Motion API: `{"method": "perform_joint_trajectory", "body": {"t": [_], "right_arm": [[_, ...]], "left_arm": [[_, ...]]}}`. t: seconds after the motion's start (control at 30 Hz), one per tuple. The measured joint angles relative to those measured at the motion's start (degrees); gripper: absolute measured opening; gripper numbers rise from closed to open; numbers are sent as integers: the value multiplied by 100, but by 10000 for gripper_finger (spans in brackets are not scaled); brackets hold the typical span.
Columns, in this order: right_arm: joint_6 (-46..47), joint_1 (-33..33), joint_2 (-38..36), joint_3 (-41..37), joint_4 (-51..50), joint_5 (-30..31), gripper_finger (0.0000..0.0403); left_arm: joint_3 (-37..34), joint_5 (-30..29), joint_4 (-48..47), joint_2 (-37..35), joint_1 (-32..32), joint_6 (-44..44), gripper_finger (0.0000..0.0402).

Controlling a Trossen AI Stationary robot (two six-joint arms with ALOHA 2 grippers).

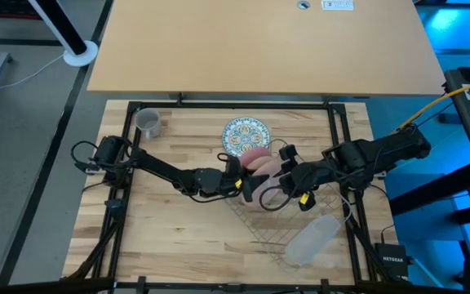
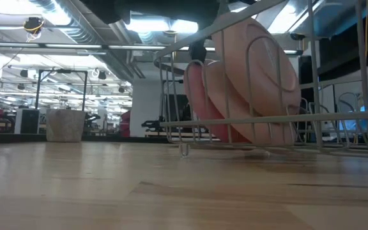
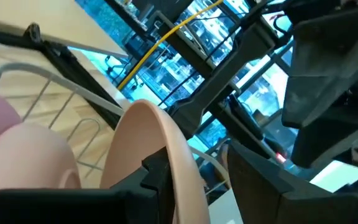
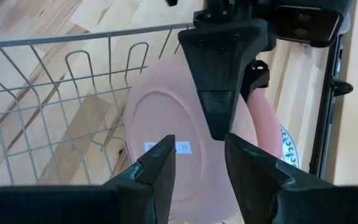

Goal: Sort dishes
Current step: Put the orange plate into the dish rack

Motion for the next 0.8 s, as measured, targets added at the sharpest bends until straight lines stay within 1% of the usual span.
{"method": "perform_joint_trajectory", "body": {"t": [0.1,0.27,0.4,0.5,0.57,0.63,0.73,0.8], "right_arm": [[162,0,0,0,-68,0,143],[418,0,0,0,-154,-99,143],[701,0,0,0,-131,-421,143],[864,0,6,0,-96,-443,143],[930,2,25,0,-66,-269,143],[888,0,33,0,-65,97,143],[415,-87,33,0,9,690,143],[78,-261,33,0,125,697,143]], "left_arm": [[0,3,-9,0,15,310,125],[2,6,-221,0,62,404,125],[2,-1,-171,0,129,231,125],[2,0,-60,0,181,-33,125],[2,-1,-38,0,201,-43,125],[2,-1,-40,0,201,28,125],[2,-4,-48,2,160,109,125],[2,-4,-48,2,144,114,125]]}}
